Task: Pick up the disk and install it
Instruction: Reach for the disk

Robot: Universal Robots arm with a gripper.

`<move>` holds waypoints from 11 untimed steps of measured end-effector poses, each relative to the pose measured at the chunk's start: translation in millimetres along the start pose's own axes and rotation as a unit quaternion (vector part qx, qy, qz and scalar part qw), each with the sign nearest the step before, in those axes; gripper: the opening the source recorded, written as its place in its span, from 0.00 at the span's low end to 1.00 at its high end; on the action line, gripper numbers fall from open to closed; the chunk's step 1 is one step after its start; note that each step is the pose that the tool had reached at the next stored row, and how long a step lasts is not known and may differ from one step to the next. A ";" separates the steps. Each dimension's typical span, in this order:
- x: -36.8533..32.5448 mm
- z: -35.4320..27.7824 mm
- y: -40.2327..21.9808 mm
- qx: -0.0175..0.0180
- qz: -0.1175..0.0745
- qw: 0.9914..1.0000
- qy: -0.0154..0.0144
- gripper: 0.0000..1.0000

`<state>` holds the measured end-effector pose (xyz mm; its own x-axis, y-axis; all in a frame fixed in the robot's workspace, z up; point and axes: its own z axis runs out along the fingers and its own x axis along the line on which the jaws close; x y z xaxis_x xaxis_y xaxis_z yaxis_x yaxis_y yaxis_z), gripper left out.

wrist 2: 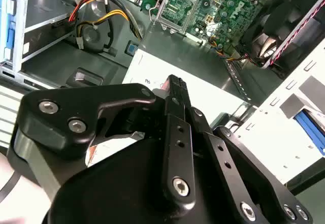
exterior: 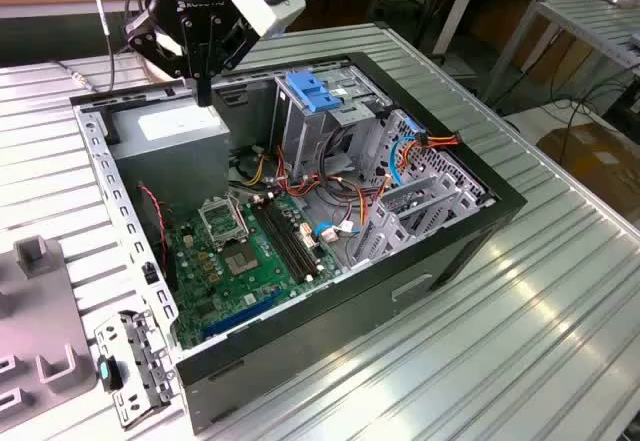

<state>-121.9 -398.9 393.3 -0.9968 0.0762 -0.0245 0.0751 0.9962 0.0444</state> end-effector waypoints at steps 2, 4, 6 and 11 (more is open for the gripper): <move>0.4 -0.1 0.0 0.000 0.000 1.000 0.000 0.11; 1.6 -0.1 -0.1 0.000 0.000 1.000 0.000 0.11; 3.2 -0.1 -0.2 0.000 0.000 1.000 0.000 0.11; 5.5 -0.2 -0.4 0.000 0.000 1.000 0.000 0.11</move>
<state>-127.4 -398.9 393.3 -0.9968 0.0762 -0.0244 0.0750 0.9962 0.0443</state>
